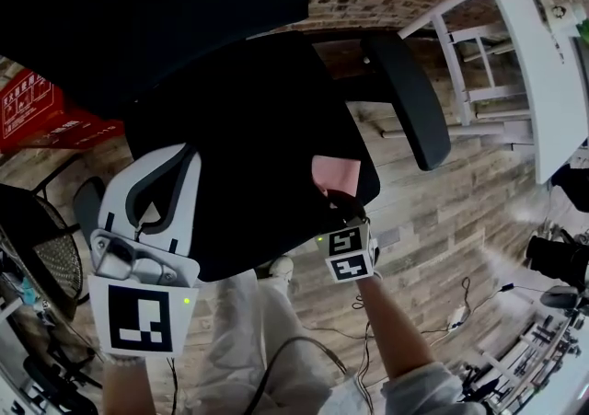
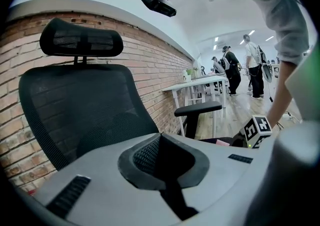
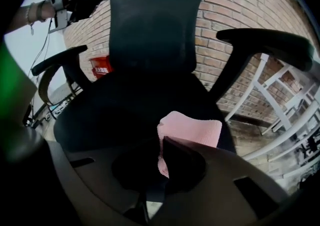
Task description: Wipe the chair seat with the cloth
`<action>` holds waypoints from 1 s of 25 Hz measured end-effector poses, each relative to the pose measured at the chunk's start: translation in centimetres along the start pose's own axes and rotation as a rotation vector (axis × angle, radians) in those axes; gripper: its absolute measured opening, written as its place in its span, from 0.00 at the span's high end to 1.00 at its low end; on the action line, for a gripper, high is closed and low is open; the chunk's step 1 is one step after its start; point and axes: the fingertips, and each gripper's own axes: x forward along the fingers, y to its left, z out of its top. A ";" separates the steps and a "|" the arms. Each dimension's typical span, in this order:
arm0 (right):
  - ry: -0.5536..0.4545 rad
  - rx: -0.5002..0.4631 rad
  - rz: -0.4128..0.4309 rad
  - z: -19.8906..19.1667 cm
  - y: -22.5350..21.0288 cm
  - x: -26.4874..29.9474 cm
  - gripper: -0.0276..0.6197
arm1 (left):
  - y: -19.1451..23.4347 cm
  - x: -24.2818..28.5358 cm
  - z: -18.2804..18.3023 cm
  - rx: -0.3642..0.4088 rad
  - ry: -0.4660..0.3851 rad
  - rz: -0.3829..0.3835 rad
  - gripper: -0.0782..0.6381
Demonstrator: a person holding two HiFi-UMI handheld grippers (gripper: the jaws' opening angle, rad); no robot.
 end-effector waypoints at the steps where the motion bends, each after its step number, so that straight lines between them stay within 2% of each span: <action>1: -0.001 -0.005 0.023 -0.1 1.3 0.0 0.88 | 0.0 -0.2 -0.1 -0.007 0.001 0.005 0.87; 11: -0.026 -0.140 0.327 -0.3 16.9 -1.2 0.88 | 0.9 -1.2 -1.0 -0.022 0.000 0.035 0.87; 18: -0.044 -0.159 0.459 -0.3 24.7 -2.5 0.88 | 1.0 -1.8 -1.6 -0.027 0.008 0.047 0.87; 25: -0.064 -0.257 0.556 -0.4 30.1 -3.8 0.88 | 1.1 -2.2 -2.1 -0.038 0.018 0.052 0.87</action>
